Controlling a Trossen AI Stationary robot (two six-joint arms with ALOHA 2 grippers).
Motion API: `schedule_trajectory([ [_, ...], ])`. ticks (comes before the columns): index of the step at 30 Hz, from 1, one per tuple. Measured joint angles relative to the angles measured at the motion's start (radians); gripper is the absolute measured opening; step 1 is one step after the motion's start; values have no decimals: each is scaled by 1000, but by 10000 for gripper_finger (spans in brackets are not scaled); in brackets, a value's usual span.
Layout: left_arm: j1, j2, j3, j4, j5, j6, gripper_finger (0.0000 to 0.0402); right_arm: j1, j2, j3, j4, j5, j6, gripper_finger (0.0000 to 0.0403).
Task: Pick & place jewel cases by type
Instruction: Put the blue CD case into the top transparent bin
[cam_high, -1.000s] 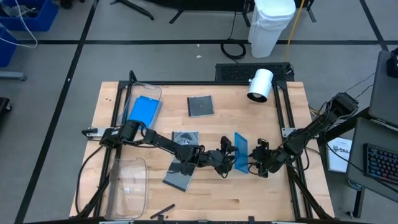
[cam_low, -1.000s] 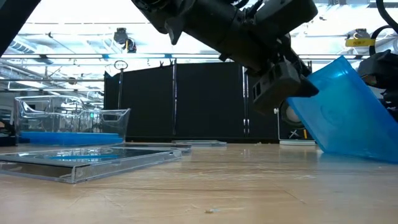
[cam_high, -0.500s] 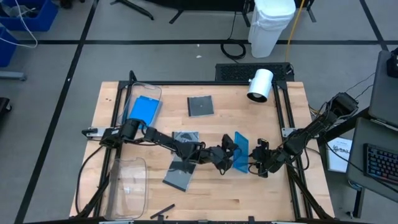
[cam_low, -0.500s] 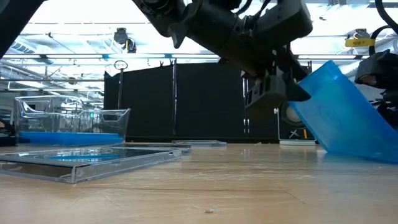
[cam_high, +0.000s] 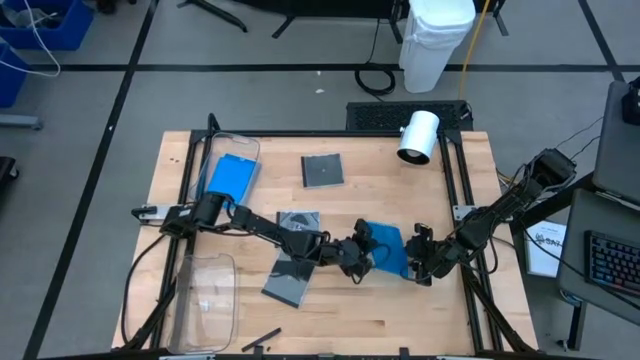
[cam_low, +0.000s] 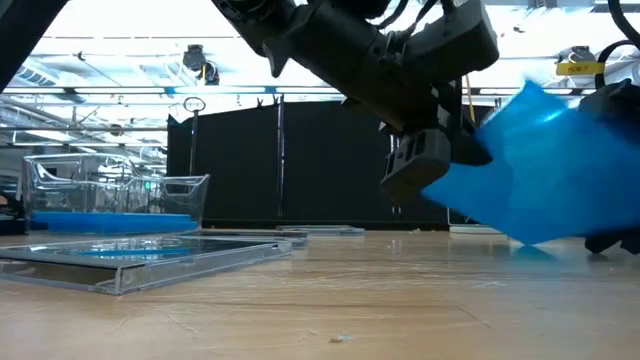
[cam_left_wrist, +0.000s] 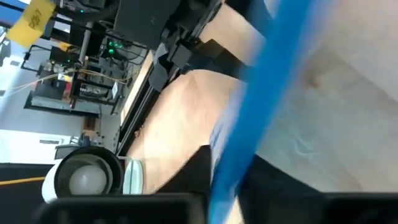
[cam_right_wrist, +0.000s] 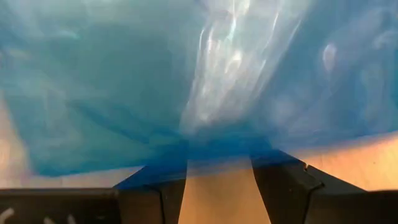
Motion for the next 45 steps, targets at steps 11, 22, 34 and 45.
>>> schedule_trajectory([
  [11,-94,-136,1,-232,-362,-44,36,0,0,1,7,-40,8,169],
  [22,-102,-536,2,-1217,-747,-1152,36,0,0,2,15,-46,10,169],
  [34,163,-798,-23,-1793,-123,-1946,36,0,1,1,20,-48,-21,169],
  [45,499,-818,-36,-1785,18,-1719,36,0,1,1,32,-31,-16,169],
])
